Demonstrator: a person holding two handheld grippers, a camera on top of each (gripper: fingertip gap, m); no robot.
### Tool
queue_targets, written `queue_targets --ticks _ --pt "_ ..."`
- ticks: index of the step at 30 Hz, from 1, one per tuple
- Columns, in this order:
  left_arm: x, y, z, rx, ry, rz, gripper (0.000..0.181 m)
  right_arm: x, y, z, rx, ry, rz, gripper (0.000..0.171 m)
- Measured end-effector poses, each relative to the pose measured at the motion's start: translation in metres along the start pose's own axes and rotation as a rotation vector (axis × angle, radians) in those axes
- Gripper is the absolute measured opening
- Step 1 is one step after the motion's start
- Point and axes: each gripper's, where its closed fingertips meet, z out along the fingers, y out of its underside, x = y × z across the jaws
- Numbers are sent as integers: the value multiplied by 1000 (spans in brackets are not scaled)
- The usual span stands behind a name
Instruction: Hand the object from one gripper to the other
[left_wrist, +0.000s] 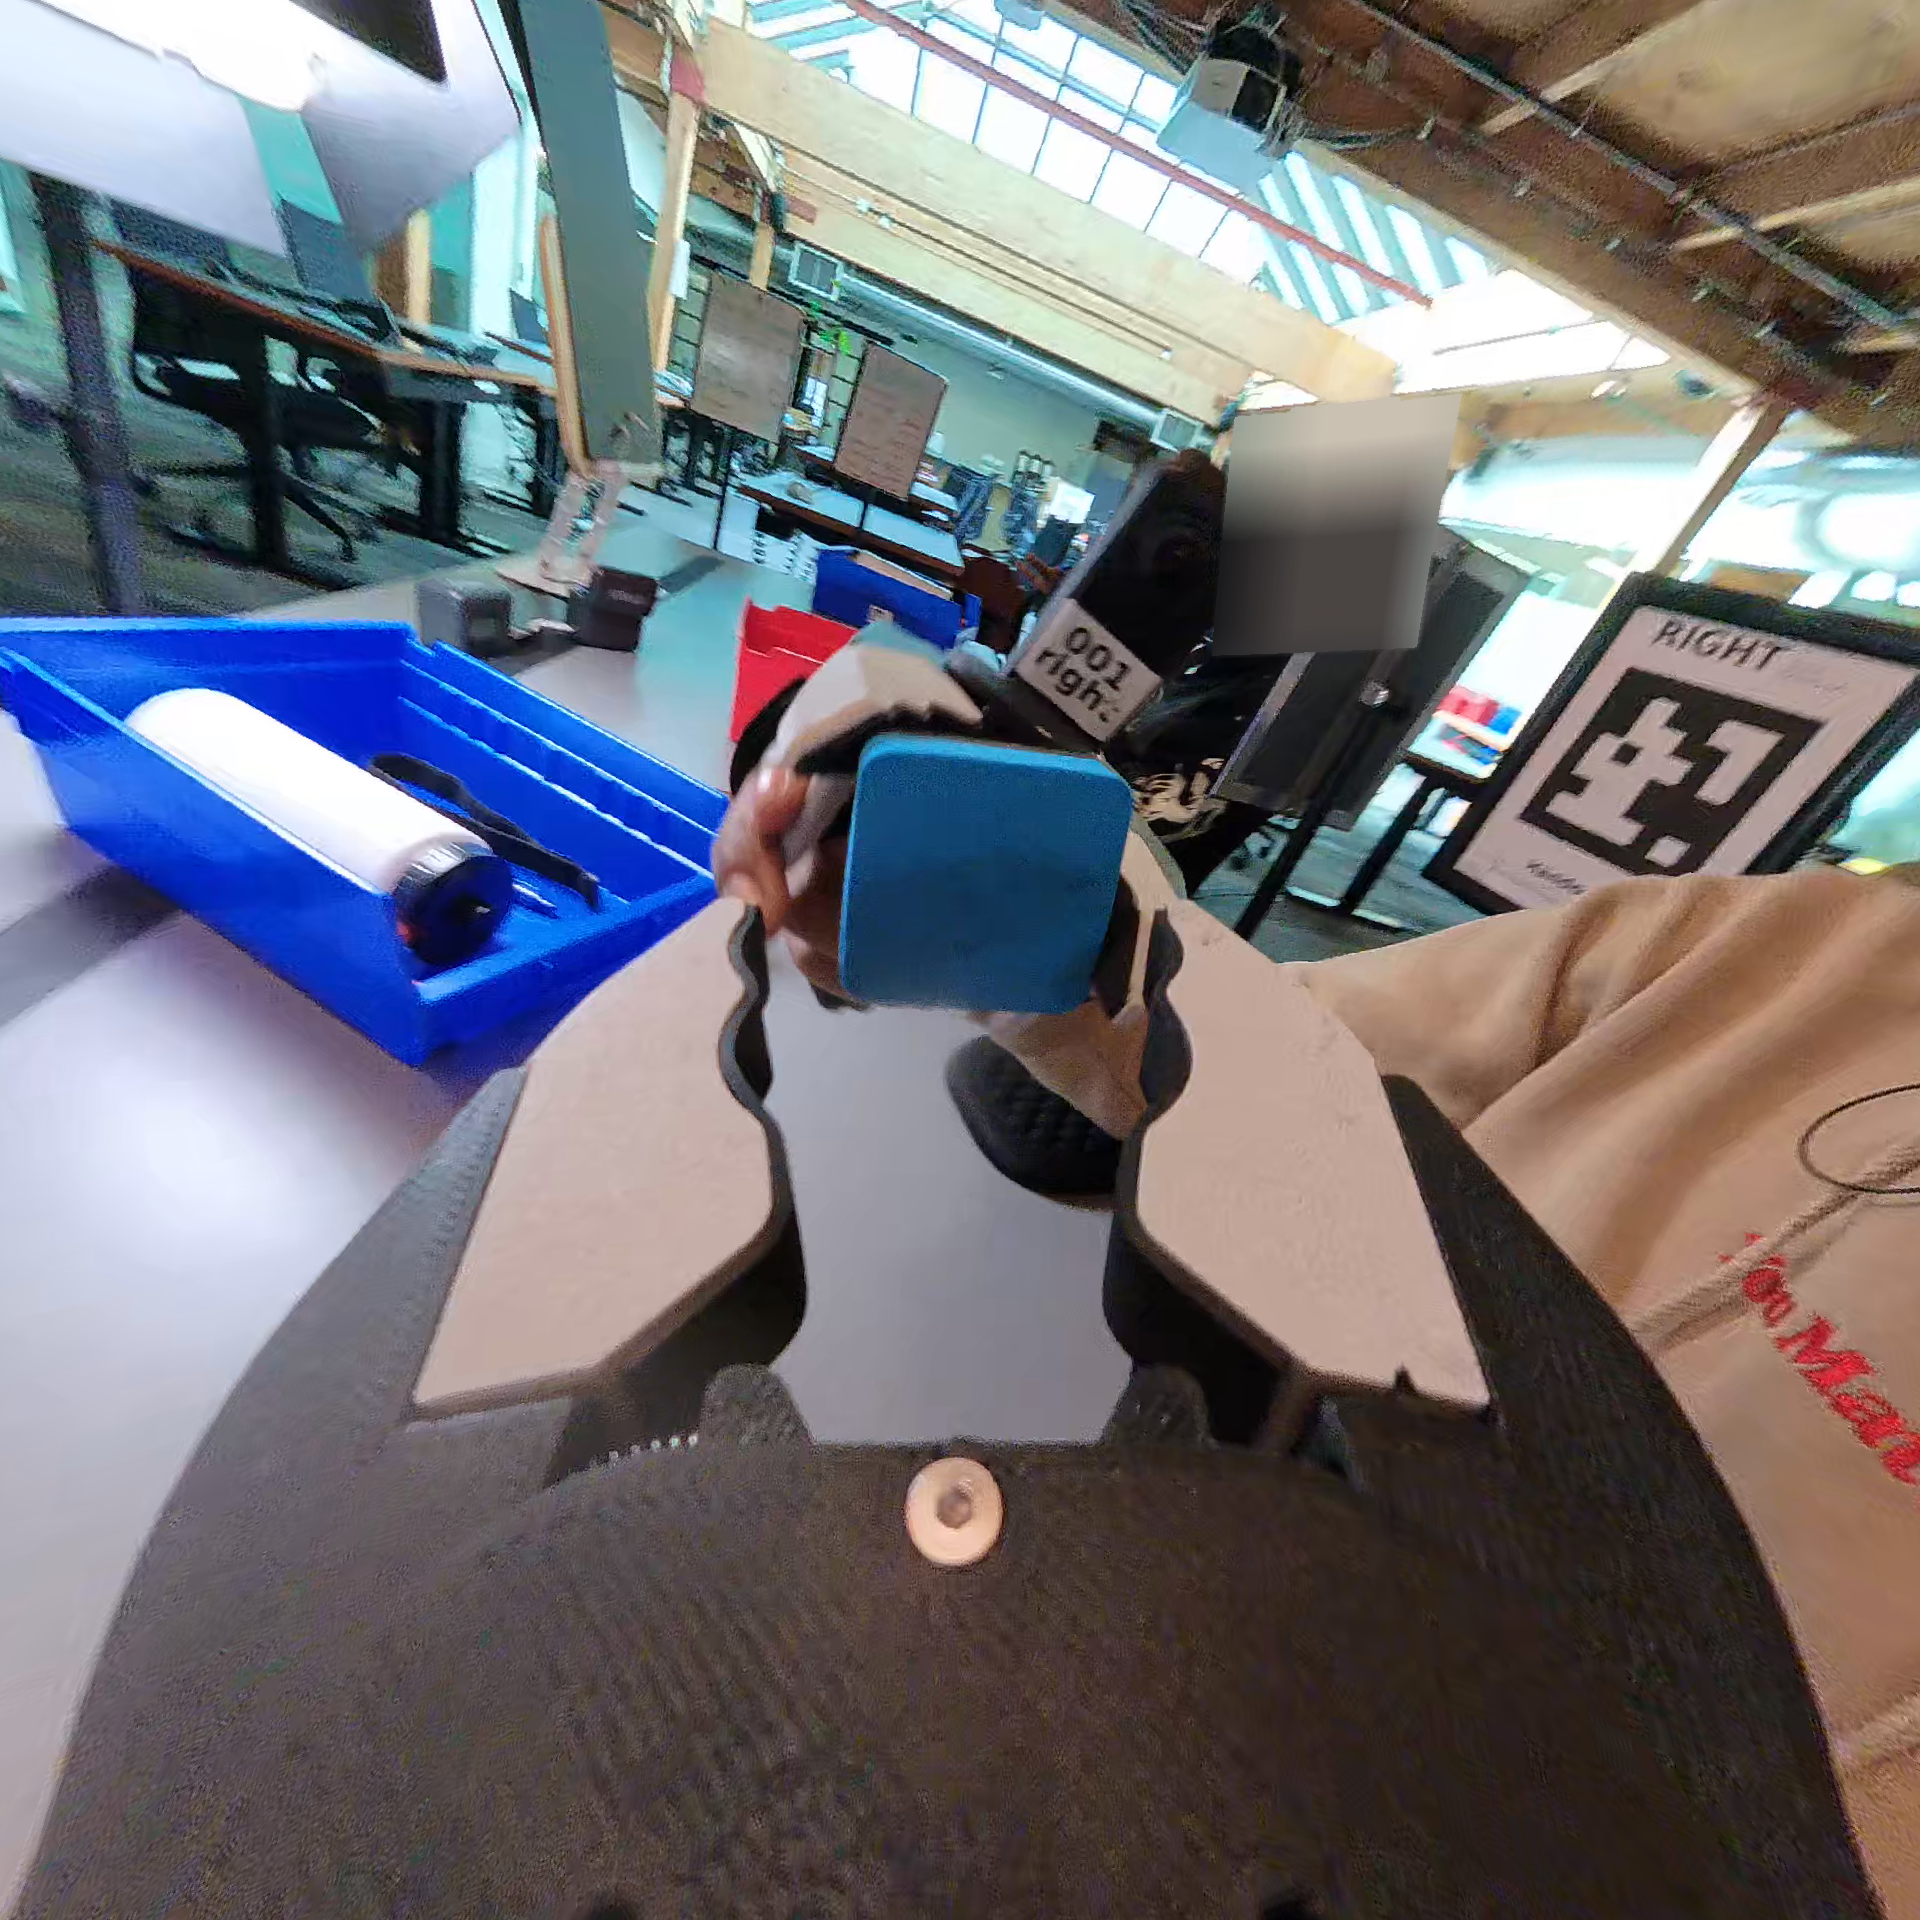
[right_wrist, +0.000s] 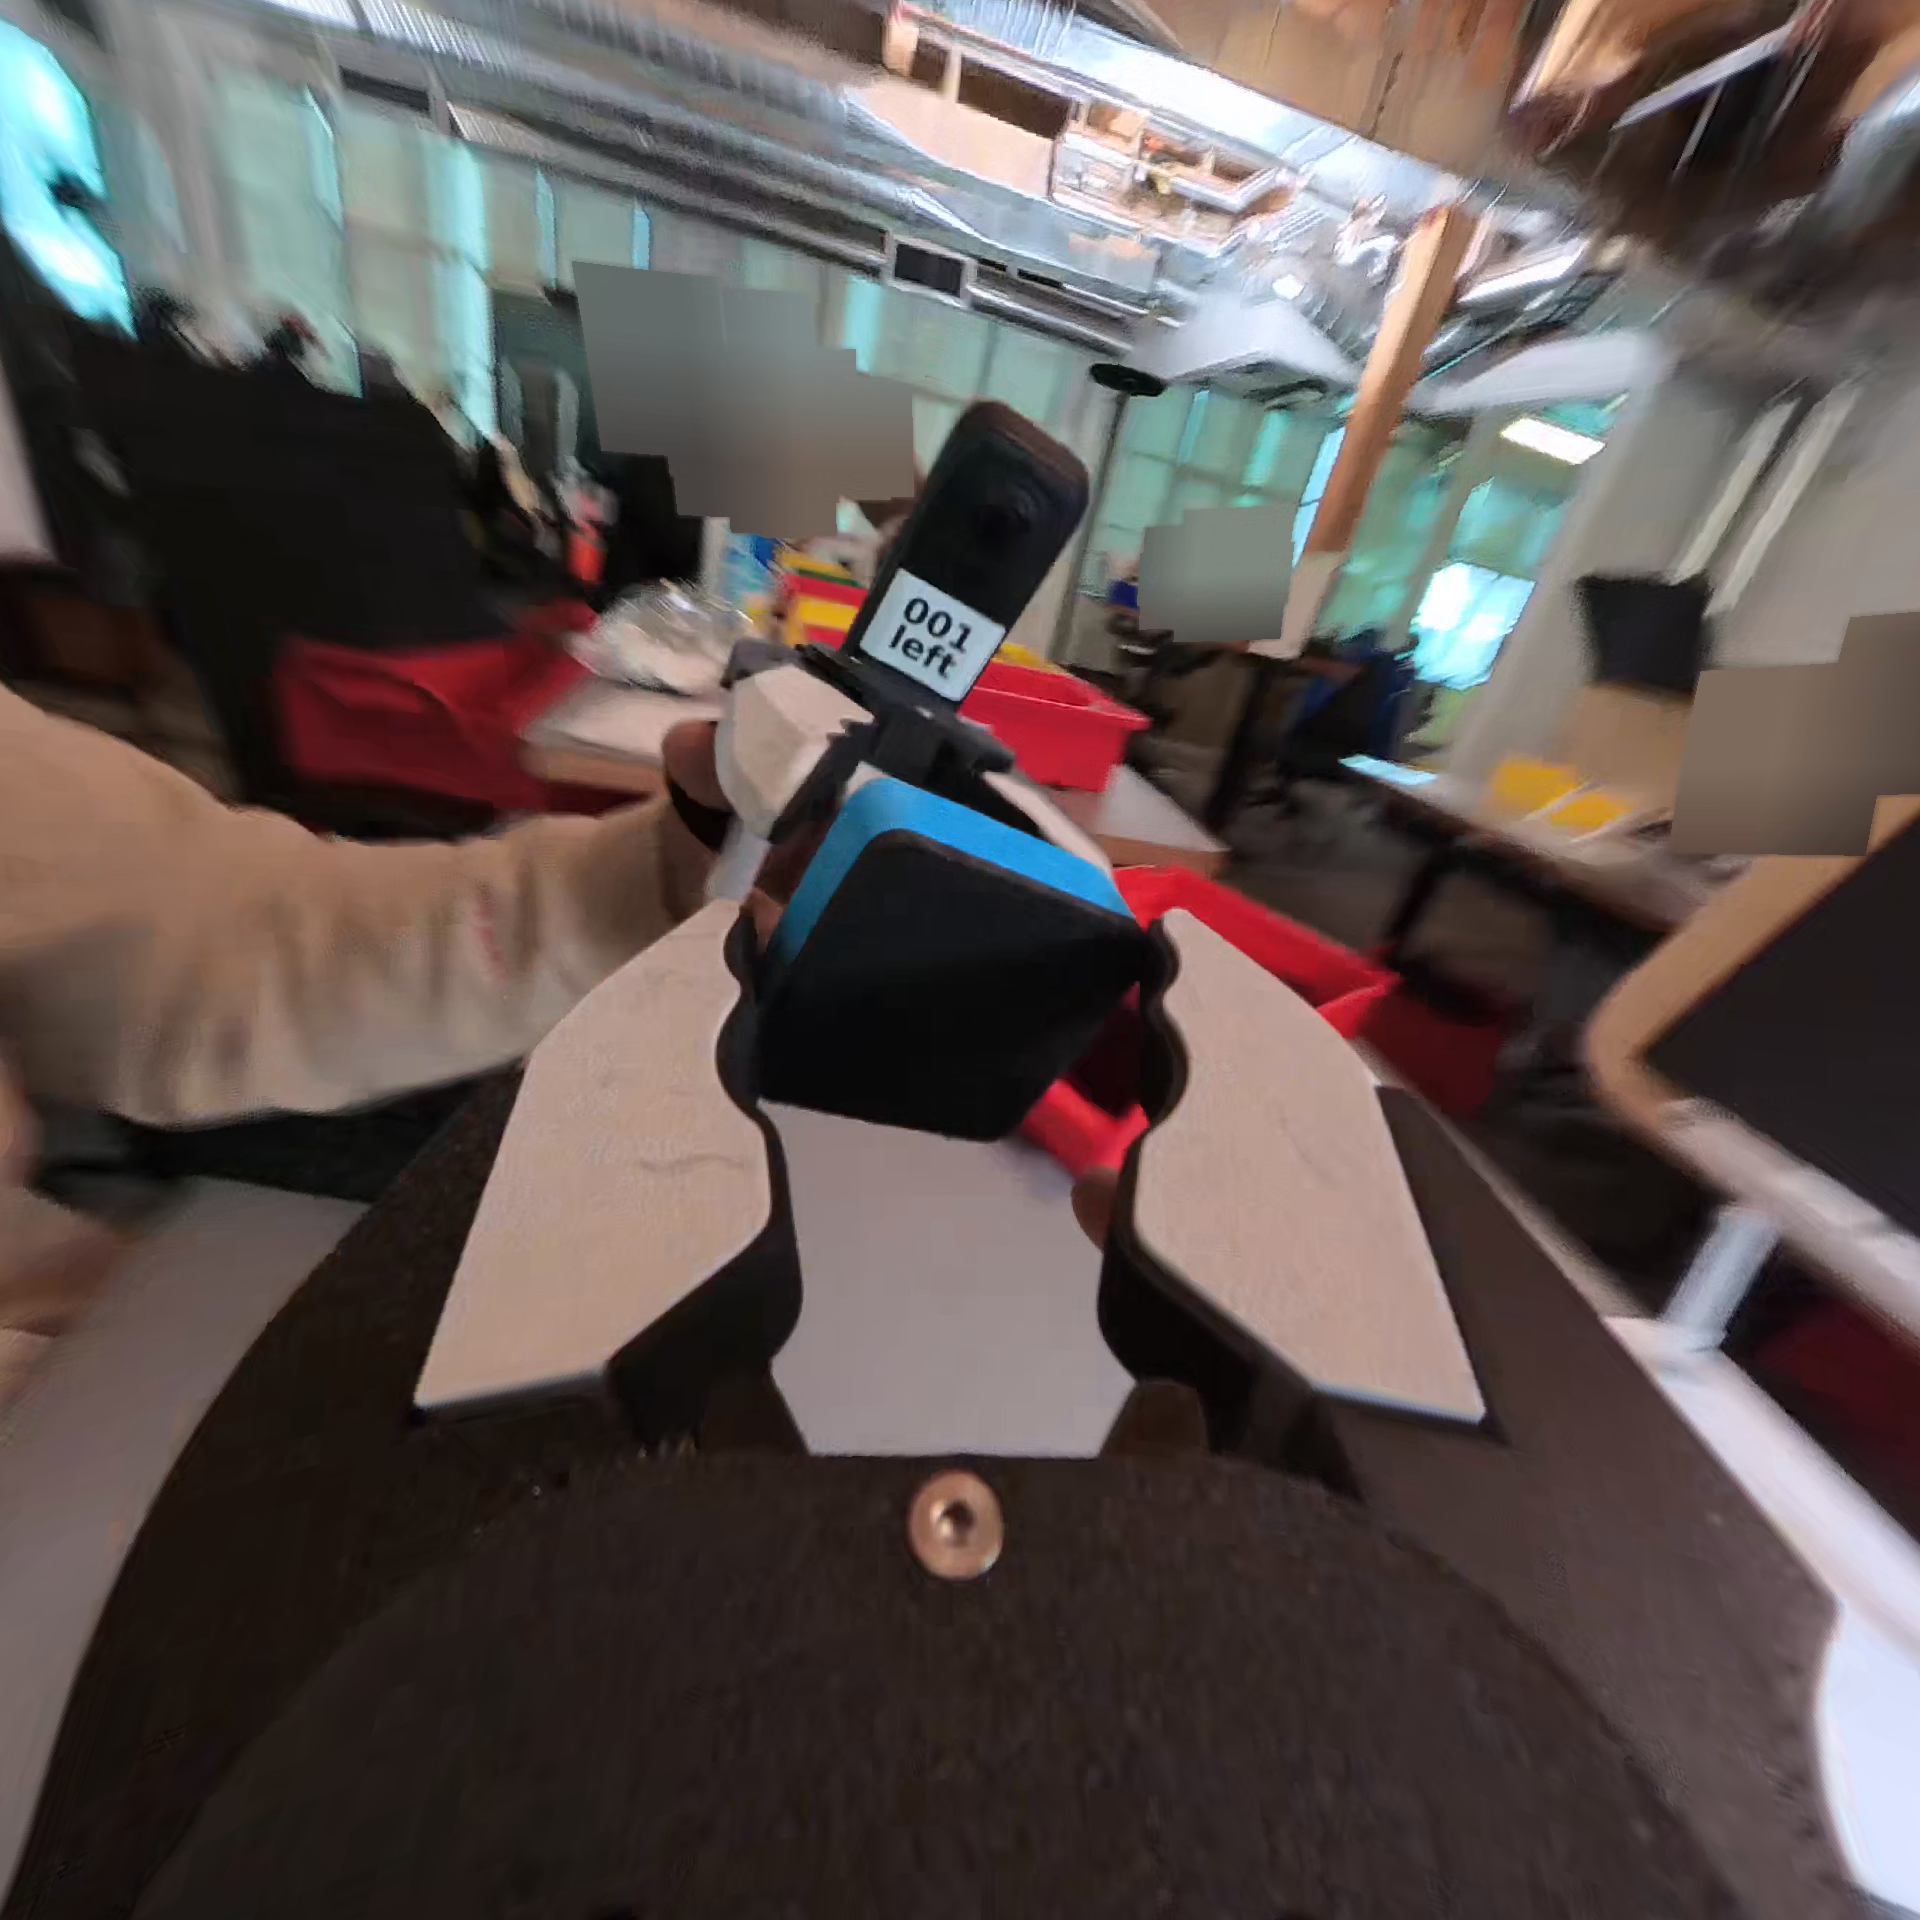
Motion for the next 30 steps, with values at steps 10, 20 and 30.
queue_targets --ticks 10,20,30 --pt "10 12 17 -39 34 65 72 -7 7 14 -201 228 -688 69" --pt "5 -20 -3 29 -390 860 71 9 -15 -9 5 -60 372 76" --pt "9 -9 4 9 -275 711 73 -4 3 7 -41 -113 376 60"
